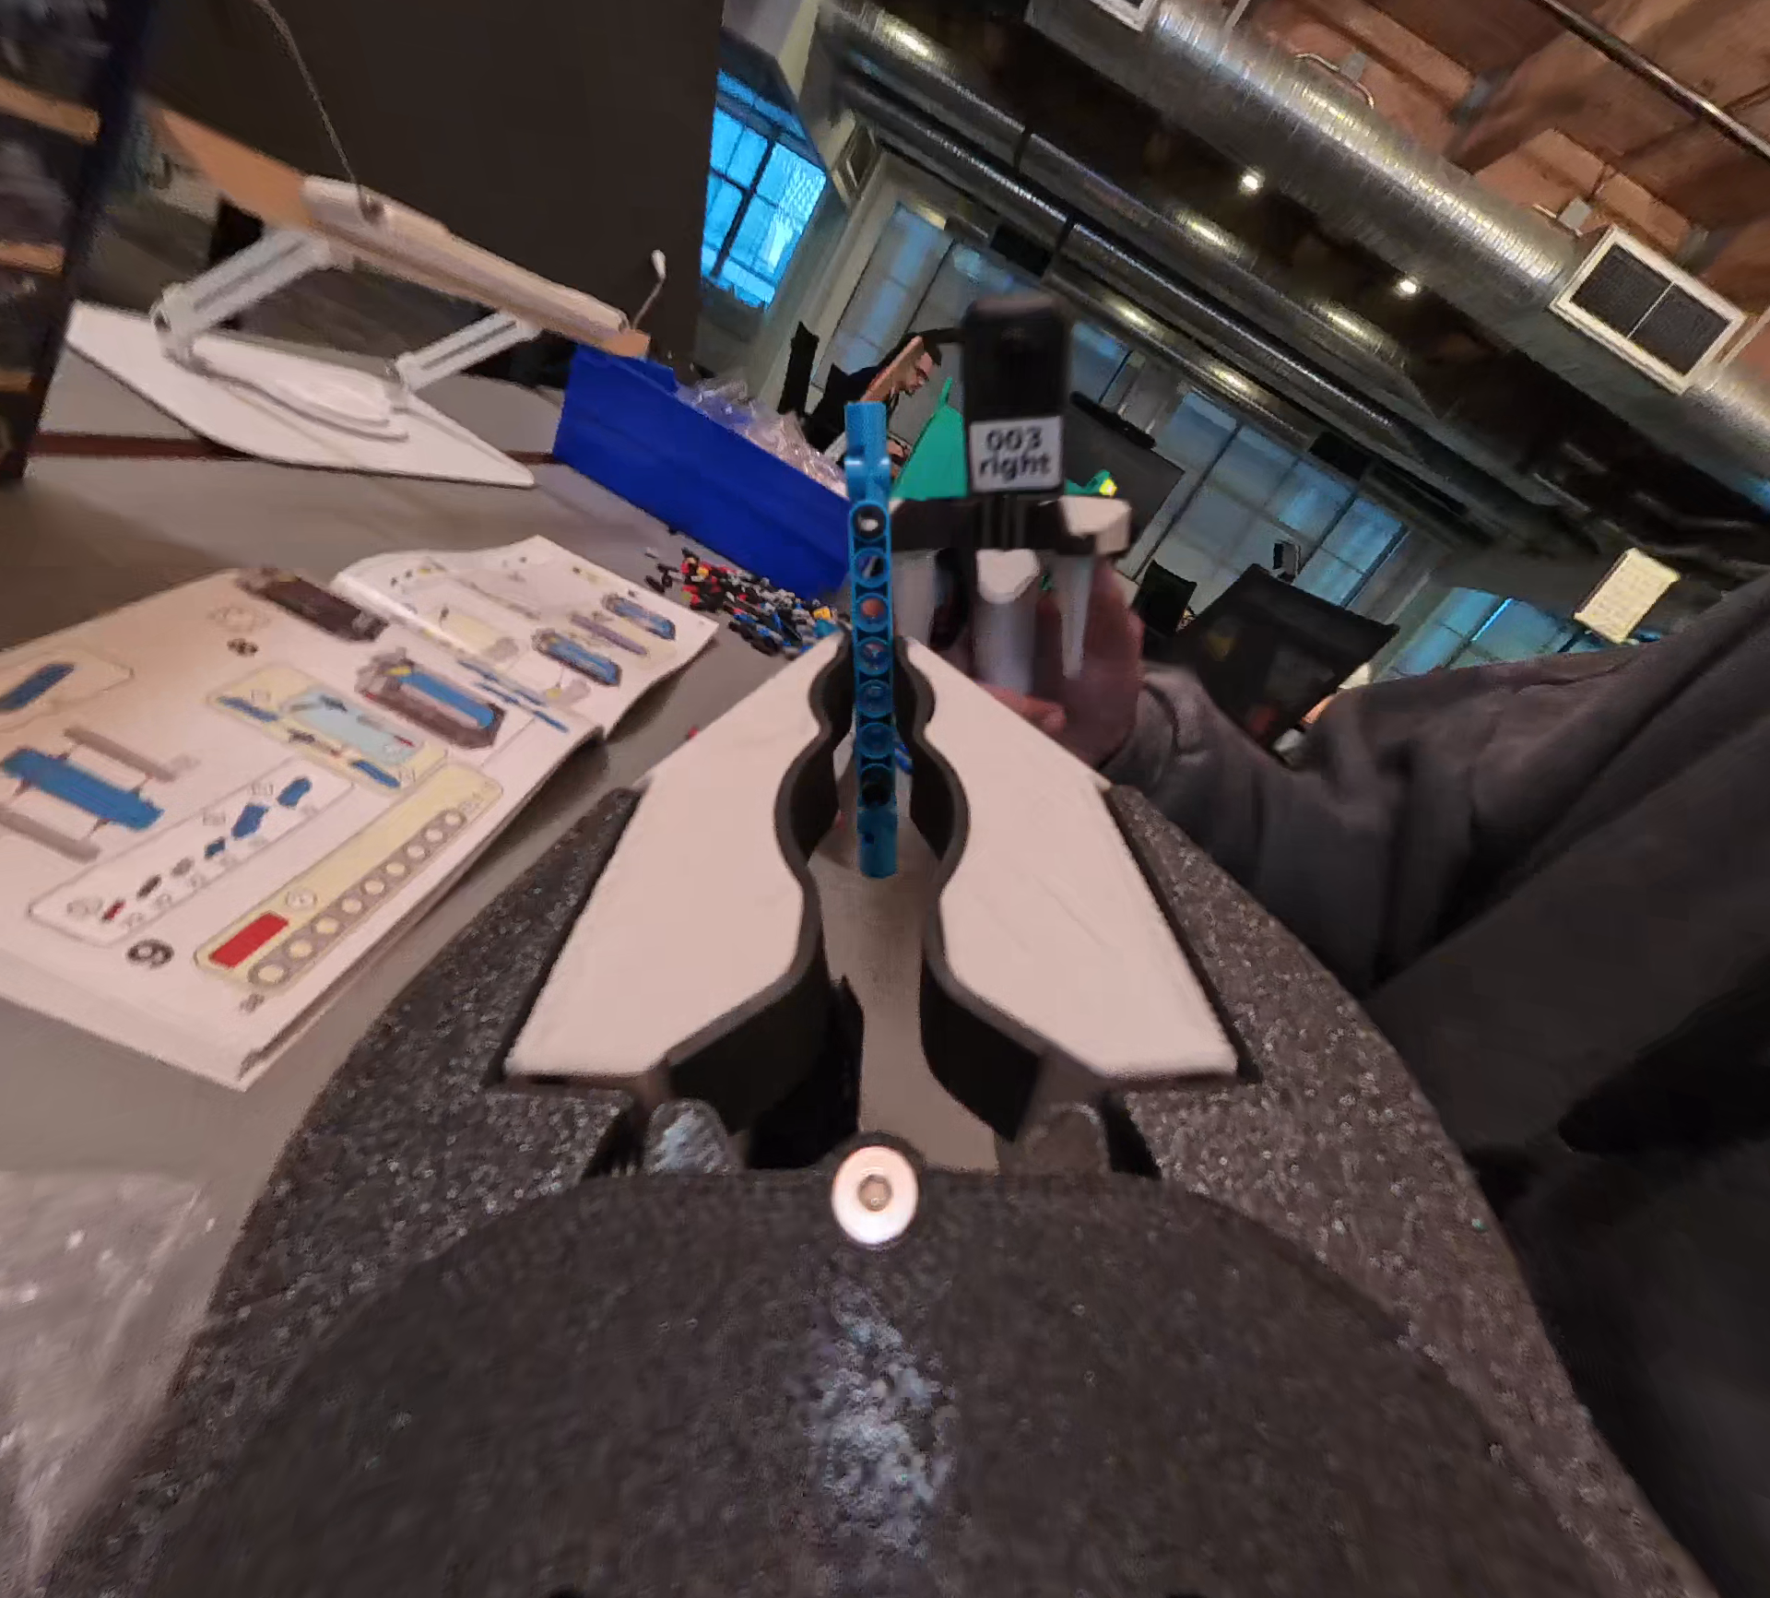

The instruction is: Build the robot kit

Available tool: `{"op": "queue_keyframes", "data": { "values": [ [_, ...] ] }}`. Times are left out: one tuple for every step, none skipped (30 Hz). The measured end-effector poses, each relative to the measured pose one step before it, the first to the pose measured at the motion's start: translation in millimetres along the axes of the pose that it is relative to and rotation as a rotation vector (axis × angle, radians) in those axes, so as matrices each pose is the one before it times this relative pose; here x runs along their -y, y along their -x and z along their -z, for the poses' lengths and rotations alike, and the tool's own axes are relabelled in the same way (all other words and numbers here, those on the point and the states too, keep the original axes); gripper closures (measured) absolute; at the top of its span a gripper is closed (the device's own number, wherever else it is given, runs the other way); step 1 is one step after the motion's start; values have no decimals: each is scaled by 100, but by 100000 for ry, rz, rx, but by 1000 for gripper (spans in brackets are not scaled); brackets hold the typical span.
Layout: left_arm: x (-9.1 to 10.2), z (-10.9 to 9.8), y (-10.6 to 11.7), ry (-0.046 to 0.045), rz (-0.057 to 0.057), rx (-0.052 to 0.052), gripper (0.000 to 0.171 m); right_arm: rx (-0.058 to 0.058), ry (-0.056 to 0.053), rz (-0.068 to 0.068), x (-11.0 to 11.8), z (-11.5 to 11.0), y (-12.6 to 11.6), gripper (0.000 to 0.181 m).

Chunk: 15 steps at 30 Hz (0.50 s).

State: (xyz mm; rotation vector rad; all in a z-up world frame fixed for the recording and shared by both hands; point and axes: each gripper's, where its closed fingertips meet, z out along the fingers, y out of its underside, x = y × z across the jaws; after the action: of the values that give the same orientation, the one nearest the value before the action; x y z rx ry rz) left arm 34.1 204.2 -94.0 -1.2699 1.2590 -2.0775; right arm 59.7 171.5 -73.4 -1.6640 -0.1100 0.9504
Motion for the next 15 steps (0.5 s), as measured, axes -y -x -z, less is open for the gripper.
{"op": "queue_keyframes", "data": {
  "values": [
    [67, 388, -101, 425, 346, -146, 166, 975, -7670, -3481, 40, 41, -543, 137],
    [141, 524, 27, -610, -3594, 2452, 165, -443, -1789, -5422, -340, -76, -266, 133],
    [243, 532, 388, -816, -3564, 5102, 165, 3064, 3087, -2020, -507, -120, 761, 129],
    [362, 363, 179, -474, -885, 2465, 166, 1717, 3038, 5205, -492, -112, 530, 139],
    [511, 235, 110, -855, 775, 824, 166, -5253, 3342, 6251, -522, -120, -669, 146],
    [544, 217, 189, -1732, 955, 515, 166, -7411, 3993, 4945, -636, -174, -1103, 145],
    [300, 175, 66, -1134, 1739, -1268, 166, -4111, 4312, 3478, -700, -305, -601, 145],
    [-68, 114, 188, 318, 2877, -1103, 166, -1307, 3424, 1997, -607, -387, -125, 145],
    [-189, 74, 575, 202, 3062, 1163, 166, -845, 3169, 906, -624, -444, -34, 145],
    [-274, 1, 456, 533, 3407, 374, 165, -712, 4304, 693, -803, -463, 9, 146],
    [-412, -107, 214, 2107, 3621, -1026, 166, -465, 5877, 1575, -1023, -450, 115, 146],
    [-542, -157, 283, 3411, 2452, 131, 165, -297, 7483, 2678, -1252, -373, 205, 150],
    [-791, -177, 441, 5524, 618, 2150, 165, 825, 7504, 3643, -1297, -290, 439, 153],
    [-1074, -158, 562, 7759, -1558, 3799, 166, 2510, 8256, 4284, -1492, -320, 741, 155],
    [-1120, -147, 542, 8025, -3336, 4399, 165, -613, 7719, 4811, -1409, -396, 283, 155]
  ]
}}
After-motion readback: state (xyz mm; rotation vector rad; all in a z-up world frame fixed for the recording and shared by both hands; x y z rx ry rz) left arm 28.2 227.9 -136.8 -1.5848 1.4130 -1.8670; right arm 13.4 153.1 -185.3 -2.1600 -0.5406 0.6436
